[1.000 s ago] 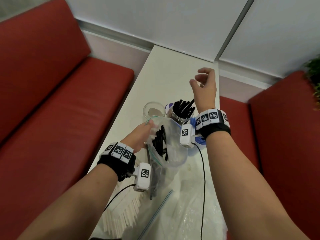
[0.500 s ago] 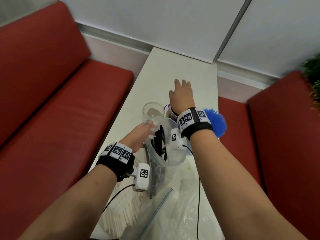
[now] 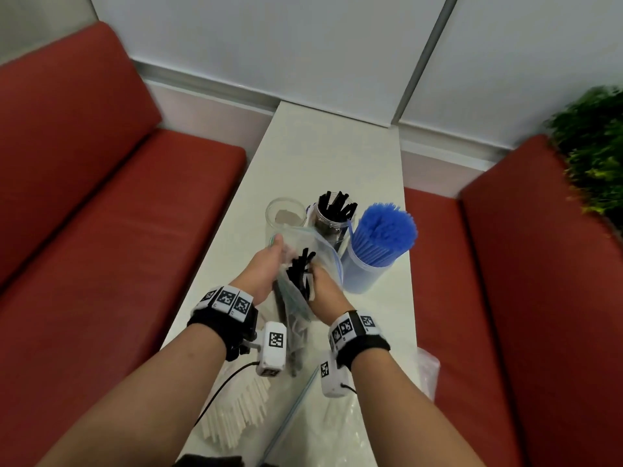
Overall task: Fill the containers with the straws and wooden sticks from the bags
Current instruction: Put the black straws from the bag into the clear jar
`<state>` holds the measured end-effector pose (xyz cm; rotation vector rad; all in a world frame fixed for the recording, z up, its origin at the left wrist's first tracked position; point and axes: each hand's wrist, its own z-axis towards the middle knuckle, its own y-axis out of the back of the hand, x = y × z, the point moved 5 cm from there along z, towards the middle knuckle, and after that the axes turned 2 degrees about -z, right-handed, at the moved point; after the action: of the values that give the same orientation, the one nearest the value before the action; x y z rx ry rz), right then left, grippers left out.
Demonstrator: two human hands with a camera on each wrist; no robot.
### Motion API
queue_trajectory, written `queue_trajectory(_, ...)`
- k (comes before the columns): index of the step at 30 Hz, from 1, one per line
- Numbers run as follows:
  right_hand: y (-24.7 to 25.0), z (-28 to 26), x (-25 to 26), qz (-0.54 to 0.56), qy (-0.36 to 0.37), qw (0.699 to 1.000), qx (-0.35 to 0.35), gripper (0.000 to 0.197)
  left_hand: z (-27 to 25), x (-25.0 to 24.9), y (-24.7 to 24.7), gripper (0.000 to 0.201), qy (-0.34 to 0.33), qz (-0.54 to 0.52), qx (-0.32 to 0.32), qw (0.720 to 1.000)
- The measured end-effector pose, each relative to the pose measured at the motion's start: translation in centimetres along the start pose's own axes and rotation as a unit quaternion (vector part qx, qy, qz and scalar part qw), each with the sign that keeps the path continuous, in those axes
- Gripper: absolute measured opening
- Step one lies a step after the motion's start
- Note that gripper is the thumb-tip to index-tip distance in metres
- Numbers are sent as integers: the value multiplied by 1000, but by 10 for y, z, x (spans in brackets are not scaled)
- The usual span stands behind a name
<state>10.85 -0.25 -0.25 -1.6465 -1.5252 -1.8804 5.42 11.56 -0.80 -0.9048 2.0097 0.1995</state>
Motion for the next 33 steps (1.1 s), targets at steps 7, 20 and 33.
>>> queue_trajectory(7, -8, -17, -27, -120, 7, 992, -41, 67, -13, 3, -1, 53, -33, 56, 16, 998)
queue_trajectory(20, 16, -25, 9, 15, 64, 974, -219, 20, -19, -7, -1, 52, -77, 51, 28, 995)
queue_trajectory(33, 17, -23, 23, 105, 45, 965, -236, 13, -13, -7, -4, 51, -84, 97, -23, 991)
